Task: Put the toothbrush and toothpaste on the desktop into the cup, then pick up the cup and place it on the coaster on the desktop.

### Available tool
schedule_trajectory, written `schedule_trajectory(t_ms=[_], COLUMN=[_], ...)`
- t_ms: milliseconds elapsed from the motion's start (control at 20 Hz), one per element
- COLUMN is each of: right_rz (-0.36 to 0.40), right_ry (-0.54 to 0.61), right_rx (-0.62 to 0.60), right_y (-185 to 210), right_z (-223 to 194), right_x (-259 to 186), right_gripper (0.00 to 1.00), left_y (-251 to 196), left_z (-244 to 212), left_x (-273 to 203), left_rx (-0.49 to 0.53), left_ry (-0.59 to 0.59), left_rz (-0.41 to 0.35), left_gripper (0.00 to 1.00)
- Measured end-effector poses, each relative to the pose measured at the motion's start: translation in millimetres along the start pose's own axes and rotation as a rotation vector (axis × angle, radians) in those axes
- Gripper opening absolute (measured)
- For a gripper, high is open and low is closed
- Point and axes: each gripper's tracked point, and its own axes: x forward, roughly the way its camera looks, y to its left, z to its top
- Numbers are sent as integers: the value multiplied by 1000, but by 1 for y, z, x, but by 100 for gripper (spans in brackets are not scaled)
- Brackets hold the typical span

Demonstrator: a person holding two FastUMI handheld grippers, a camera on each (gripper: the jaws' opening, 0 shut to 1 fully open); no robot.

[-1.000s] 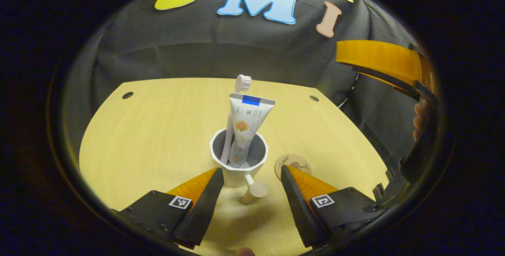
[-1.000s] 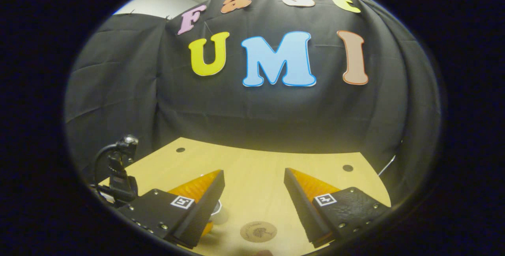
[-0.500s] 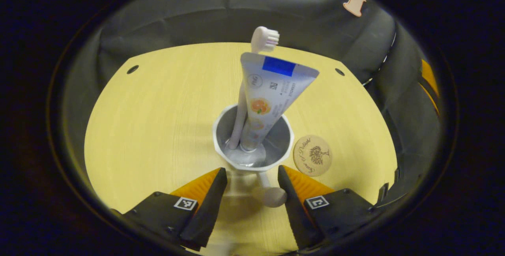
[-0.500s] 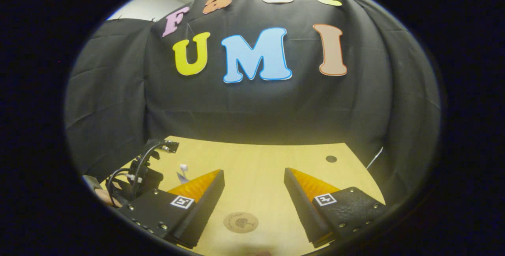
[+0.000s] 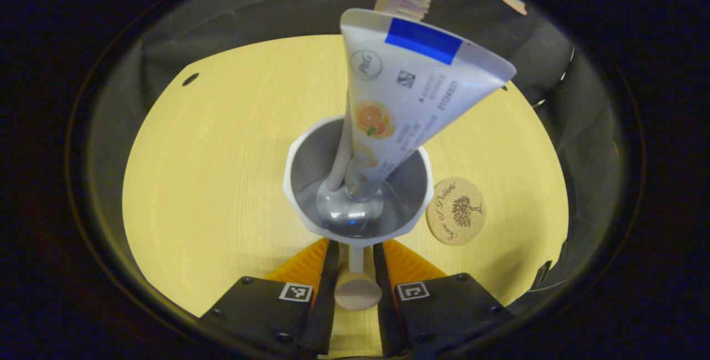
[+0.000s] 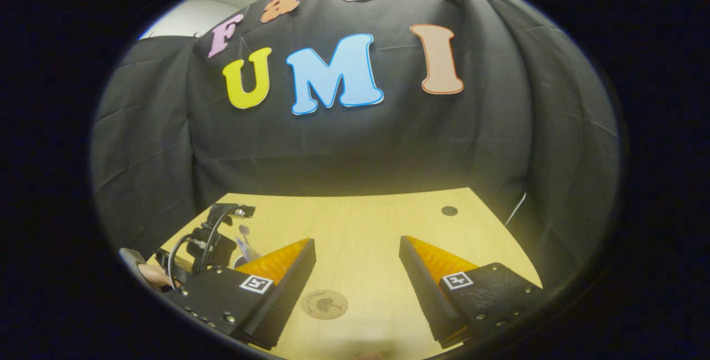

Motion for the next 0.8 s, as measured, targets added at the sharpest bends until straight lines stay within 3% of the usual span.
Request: schedule_trajectory(t_ms=[300, 800], right_rz=[1, 9], right_ry=[17, 17], right_rx=[10, -4], right_y=[-9, -18], right_z=[-7, -10], right_x=[-6, -16], right_gripper=[95, 95], left_y=[2, -28], left_z=[-2, 2], left_x=[-1, -17], left_rx=[39, 73], left_ry=[-31, -130], left_rz=[42, 29], left_gripper=[36, 29])
